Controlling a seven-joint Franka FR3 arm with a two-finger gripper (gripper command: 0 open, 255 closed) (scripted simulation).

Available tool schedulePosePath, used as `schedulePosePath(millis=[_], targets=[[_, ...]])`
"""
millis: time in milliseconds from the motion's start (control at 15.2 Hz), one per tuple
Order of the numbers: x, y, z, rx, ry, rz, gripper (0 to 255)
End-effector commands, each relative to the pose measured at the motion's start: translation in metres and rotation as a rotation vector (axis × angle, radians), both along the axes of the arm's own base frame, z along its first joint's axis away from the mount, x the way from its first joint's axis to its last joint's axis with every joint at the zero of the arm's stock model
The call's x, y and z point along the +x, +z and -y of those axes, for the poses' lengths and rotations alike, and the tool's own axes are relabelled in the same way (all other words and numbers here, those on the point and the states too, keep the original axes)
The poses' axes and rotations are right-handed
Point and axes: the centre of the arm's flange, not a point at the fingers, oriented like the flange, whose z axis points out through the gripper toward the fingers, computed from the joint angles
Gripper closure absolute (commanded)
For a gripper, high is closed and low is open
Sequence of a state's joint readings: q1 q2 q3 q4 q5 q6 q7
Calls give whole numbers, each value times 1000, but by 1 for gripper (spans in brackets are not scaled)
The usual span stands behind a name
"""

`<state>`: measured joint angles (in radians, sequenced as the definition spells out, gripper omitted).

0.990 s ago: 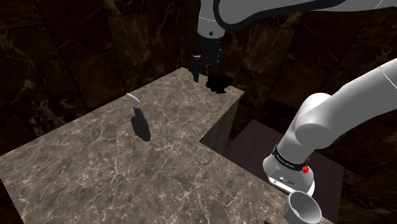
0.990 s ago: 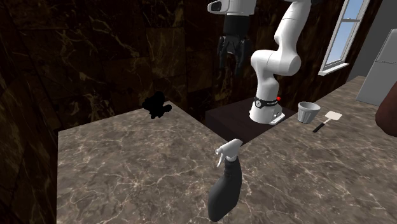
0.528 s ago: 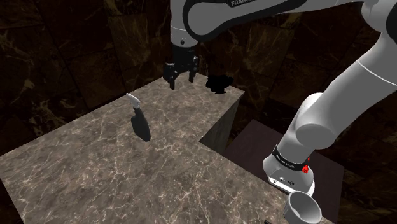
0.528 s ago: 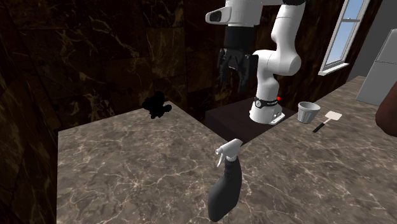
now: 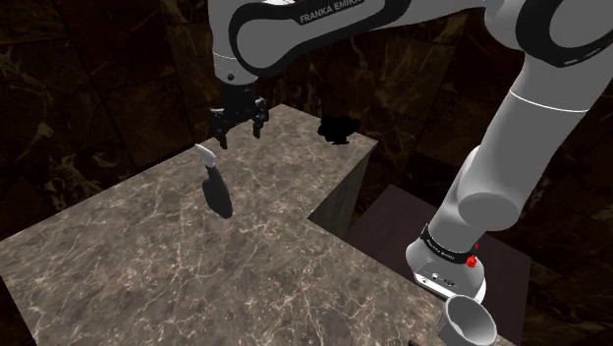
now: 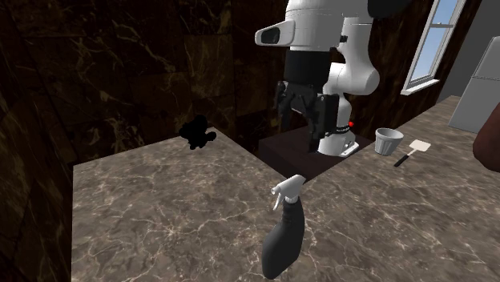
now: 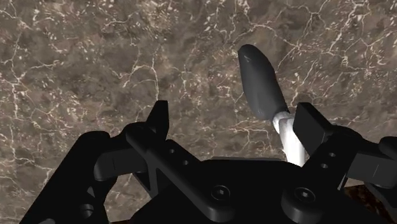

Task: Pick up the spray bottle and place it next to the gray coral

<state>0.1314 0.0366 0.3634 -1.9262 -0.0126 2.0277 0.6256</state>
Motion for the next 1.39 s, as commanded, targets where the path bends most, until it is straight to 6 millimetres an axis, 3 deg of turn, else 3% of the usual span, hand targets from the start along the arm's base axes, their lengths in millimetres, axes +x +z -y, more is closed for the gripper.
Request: schedulePosePath(millis=[0, 264, 792, 1254, 1320], targets=[[12, -8, -22, 8, 1, 0, 0], [36, -18, -58, 21, 4, 0, 0], [38, -58, -60, 21, 4, 0, 0], [39, -58, -60, 21, 4, 0, 0], [39, -58, -60, 21, 4, 0, 255]])
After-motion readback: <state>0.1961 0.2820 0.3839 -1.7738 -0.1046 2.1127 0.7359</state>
